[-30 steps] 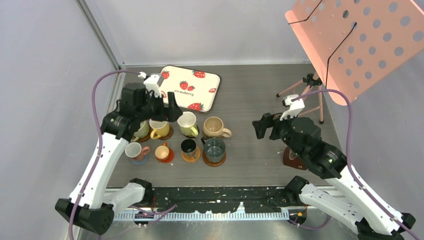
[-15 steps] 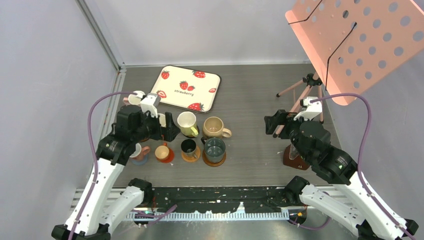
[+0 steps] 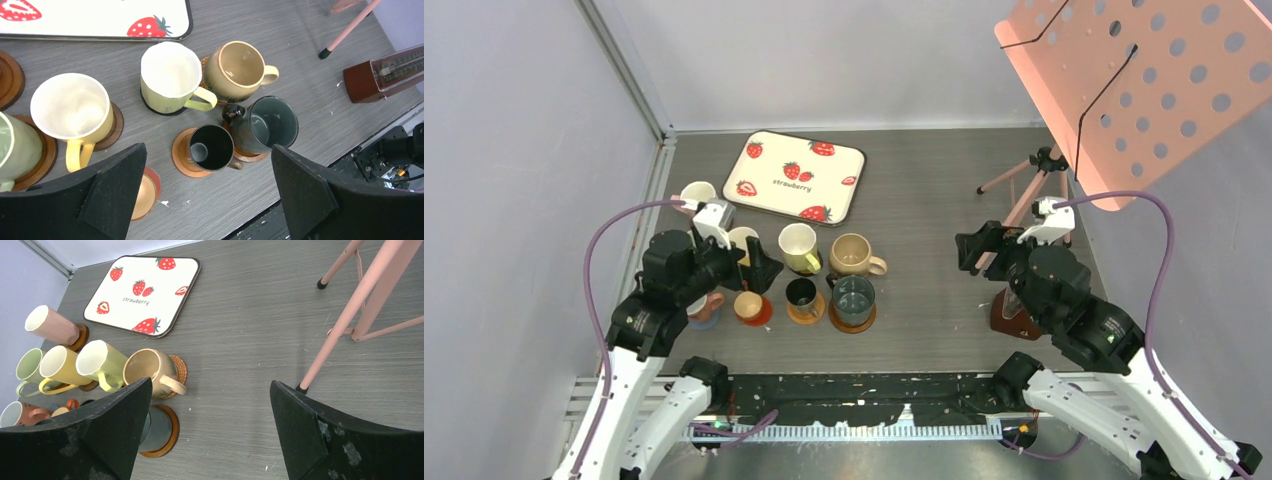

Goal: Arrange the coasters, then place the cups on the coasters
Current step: Reset both arms

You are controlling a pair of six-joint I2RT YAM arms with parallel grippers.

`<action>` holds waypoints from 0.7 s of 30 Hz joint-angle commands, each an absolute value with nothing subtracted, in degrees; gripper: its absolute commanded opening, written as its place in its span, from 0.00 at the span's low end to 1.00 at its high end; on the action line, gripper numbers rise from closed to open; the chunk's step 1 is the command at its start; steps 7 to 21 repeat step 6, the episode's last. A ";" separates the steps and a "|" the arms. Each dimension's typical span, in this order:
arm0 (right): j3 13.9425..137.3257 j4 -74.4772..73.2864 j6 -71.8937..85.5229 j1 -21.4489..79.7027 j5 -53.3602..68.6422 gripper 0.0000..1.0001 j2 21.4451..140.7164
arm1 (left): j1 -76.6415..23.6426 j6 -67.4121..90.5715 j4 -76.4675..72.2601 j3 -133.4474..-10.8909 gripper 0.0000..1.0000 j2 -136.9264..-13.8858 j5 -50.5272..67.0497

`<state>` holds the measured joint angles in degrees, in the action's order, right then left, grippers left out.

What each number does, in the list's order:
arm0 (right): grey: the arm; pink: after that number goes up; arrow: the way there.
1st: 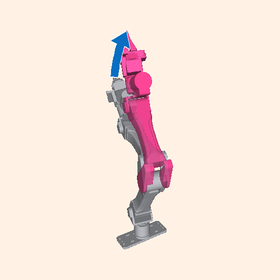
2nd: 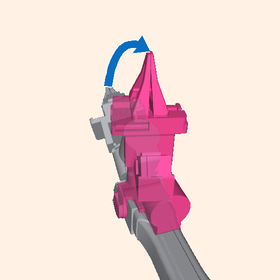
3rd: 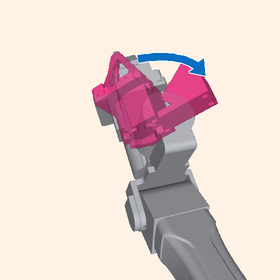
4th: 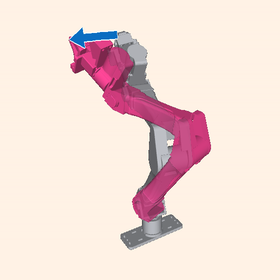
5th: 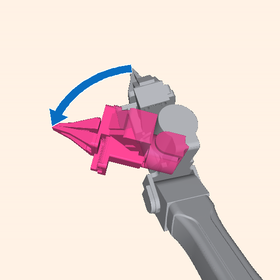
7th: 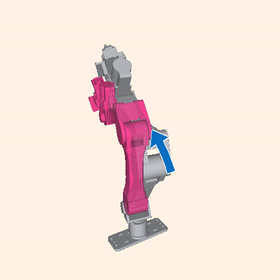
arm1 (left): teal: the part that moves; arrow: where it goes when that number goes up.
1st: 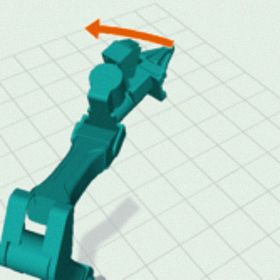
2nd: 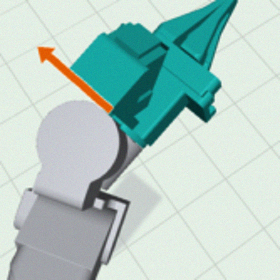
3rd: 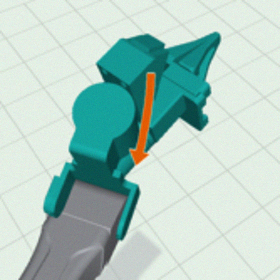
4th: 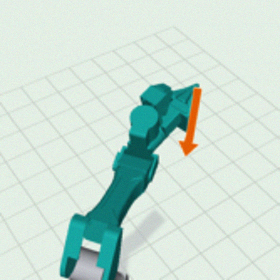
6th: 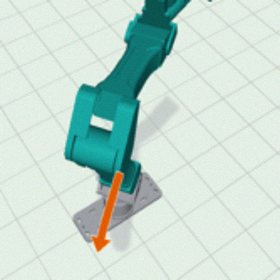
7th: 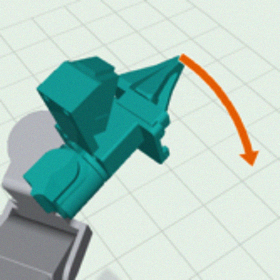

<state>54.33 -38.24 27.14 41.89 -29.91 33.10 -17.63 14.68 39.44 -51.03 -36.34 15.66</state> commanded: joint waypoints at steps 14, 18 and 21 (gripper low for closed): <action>55.78 -36.59 26.09 42.10 -30.12 0.95 32.61 | -17.84 14.12 35.69 -51.07 0.99 -34.61 15.27; 55.78 -36.59 26.09 42.10 -30.12 0.95 32.61 | -17.84 14.12 35.69 -51.07 0.99 -34.61 15.27; 55.78 -36.59 26.09 42.10 -30.12 0.95 32.61 | -17.84 14.12 35.69 -51.07 0.99 -34.61 15.27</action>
